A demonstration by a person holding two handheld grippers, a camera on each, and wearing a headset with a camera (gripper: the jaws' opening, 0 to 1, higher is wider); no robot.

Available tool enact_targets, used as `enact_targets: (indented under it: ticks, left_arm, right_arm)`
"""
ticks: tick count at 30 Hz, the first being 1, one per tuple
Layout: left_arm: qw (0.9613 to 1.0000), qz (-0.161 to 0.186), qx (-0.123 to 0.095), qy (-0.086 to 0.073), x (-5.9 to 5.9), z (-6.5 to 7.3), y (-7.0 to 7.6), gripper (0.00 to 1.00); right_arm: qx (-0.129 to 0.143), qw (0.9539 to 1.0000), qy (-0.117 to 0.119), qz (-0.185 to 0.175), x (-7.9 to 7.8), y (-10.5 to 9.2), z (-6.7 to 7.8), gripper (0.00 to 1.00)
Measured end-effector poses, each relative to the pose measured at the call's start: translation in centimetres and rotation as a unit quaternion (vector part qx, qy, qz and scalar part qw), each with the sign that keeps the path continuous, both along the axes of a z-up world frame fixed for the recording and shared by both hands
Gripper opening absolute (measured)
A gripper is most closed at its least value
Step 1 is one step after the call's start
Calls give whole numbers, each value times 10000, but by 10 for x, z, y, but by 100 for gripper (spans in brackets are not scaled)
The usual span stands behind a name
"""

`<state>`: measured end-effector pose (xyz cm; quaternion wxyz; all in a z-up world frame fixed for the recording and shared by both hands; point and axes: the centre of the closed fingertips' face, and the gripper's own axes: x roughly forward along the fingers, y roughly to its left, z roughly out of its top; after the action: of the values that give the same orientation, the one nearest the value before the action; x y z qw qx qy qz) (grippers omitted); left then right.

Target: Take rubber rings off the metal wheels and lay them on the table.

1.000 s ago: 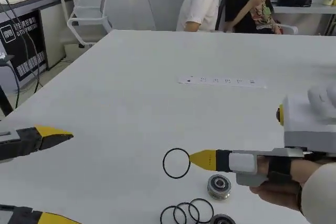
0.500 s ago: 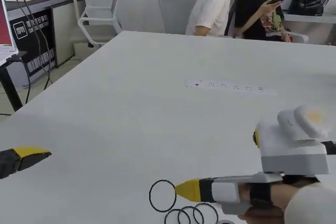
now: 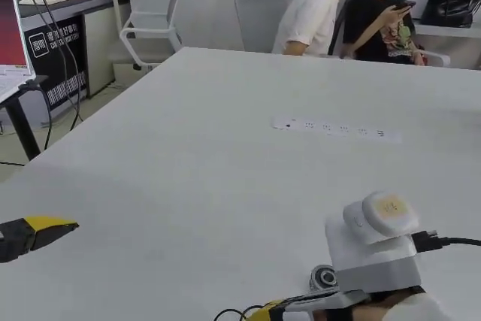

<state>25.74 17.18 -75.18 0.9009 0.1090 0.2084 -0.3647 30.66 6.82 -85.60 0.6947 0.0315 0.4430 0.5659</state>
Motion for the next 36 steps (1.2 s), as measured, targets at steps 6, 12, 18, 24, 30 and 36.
enact_targets:
  ticks: [6,12,18,24,30,36]
  left_arm:
    - [10000,4,-20,13,0,-1,-1,100]
    - [10000,-13,-23,34,0,-3,-1,100]
    - [10000,0,-34,33,-2,-3,0,100]
    - [10000,3,-37,20,-3,-2,-1,100]
    - [10000,17,-44,10,-4,-1,0,100]
    - [10000,-22,-34,15,-4,-1,-1,100]
  right_arm:
    - [-64,9999,-125,-20,3,-2,-2,0]
    - [-129,9996,-263,29,4,-2,-3,0]
    - [-200,9980,-578,164,6,-1,1,5]
    - [-166,9975,-631,284,4,0,5,8]
    - [-54,9961,-814,325,9,-5,21,9]
    - [177,9943,-1021,270,13,-19,46,17]
